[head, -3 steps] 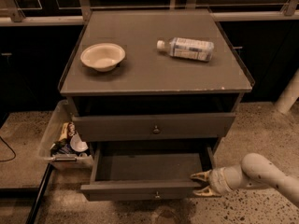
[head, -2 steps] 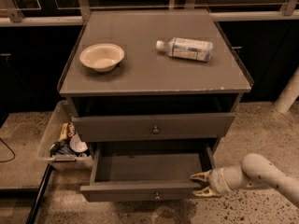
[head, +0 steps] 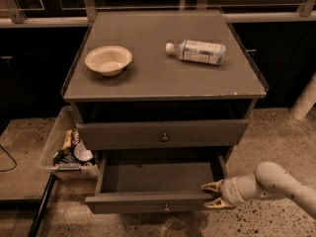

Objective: Open middle drawer

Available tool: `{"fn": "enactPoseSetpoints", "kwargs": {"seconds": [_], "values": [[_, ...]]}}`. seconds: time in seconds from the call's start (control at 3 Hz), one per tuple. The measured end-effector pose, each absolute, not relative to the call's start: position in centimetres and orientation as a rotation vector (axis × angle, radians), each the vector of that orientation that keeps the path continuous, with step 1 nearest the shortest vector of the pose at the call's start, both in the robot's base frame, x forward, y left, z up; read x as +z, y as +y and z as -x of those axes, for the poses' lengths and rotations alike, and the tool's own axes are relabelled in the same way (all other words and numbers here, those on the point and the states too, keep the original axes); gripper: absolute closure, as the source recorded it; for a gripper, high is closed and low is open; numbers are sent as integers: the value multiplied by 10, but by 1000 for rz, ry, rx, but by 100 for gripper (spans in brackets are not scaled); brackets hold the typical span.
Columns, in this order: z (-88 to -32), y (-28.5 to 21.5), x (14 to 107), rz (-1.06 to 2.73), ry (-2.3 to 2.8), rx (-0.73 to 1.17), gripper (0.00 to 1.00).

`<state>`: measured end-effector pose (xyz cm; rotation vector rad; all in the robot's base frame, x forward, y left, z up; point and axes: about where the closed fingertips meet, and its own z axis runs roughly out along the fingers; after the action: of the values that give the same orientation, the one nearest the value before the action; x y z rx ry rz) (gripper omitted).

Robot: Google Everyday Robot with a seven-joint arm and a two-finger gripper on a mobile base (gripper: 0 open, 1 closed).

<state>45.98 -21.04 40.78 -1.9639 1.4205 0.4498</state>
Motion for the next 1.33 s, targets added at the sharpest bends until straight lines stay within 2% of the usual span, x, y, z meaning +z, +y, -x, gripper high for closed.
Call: {"fn": "enactPoseSetpoints", "kwargs": {"seconds": [0.33,1.0,1.33], "values": [[-456,-208,404,1966,1421,474,38],[-418,-196,395,2020,1394,542,85],[-416,-200,399,2028,1391,527,100]]}}
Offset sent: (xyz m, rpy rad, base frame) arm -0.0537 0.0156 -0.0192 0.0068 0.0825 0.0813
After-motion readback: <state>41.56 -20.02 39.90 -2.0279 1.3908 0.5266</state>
